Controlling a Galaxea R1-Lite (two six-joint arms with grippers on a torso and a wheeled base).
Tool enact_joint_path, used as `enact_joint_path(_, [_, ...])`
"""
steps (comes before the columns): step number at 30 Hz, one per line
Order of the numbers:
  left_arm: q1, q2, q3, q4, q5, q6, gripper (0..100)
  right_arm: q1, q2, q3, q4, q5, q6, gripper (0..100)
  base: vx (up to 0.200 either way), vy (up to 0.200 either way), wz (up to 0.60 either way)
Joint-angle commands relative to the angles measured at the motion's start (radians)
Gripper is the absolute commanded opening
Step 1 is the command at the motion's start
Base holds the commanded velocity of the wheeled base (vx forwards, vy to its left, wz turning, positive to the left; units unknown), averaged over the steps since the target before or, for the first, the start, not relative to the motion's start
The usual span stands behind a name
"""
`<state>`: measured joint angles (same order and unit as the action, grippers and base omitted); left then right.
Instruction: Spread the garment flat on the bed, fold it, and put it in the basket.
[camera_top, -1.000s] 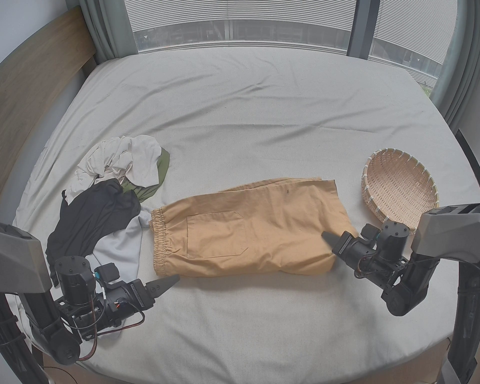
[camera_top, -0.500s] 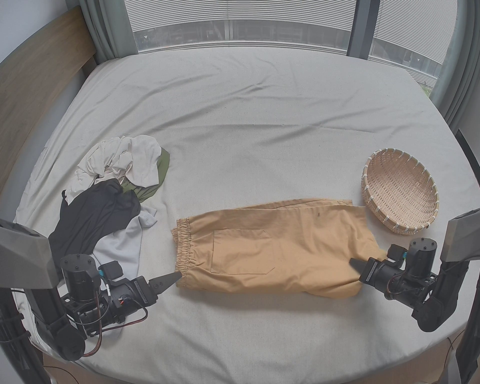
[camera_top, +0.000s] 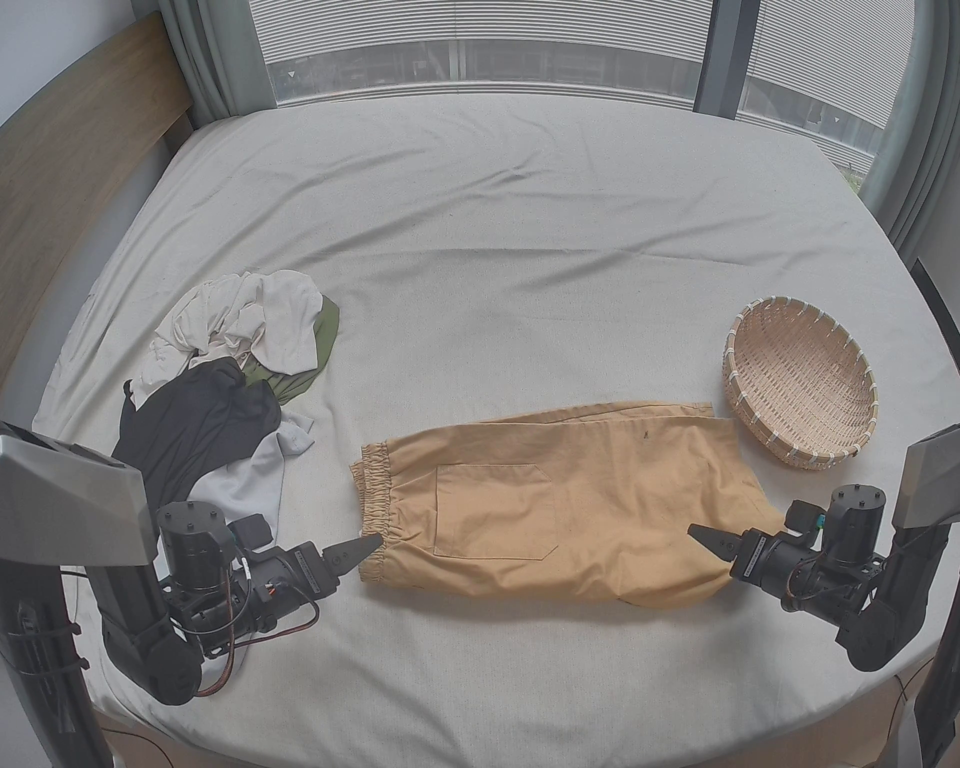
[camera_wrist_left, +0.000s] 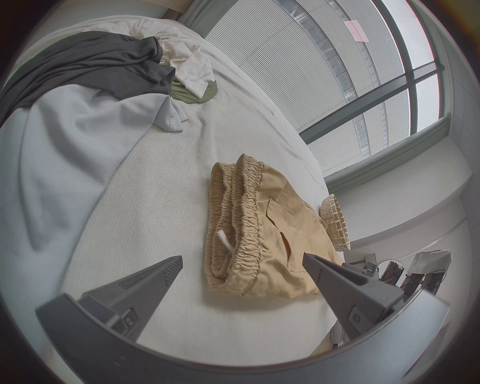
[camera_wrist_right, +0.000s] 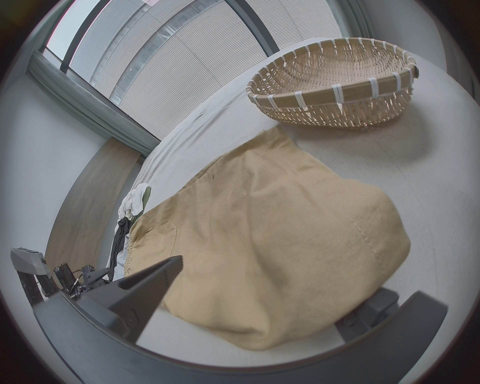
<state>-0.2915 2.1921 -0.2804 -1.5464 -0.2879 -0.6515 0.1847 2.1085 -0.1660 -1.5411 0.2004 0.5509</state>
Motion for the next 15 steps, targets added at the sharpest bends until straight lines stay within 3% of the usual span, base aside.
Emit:
enact_joint_path(1, [-0.002,0.078,-0.06,0.0,0.001,-0.002,100,-0.074,-0.005,0.013,-0.001,0.007,0.0,100,0.0,0.0,0.0])
enact_joint_path(6, [-0.008,0.14,-0.115,-0.001,-0.001,-0.002,100,-0.168,-0.056,0.009,-0.002,0.011,0.003,100,0.0,0.0,0.0])
enact_joint_path(9, [-0.009,0.176,-0.16,-0.001,-0.001,-0.004,100,-0.203,-0.122,0.008,-0.001,0.057,0.006,100,0.0,0.0,0.0])
enact_joint_path(15, [-0.044,0.21,-0.243,-0.001,0.003,-0.05,100,-0.191,-0.257,0.016,-0.001,0.155,0.023,100,0.0,0.0,0.0])
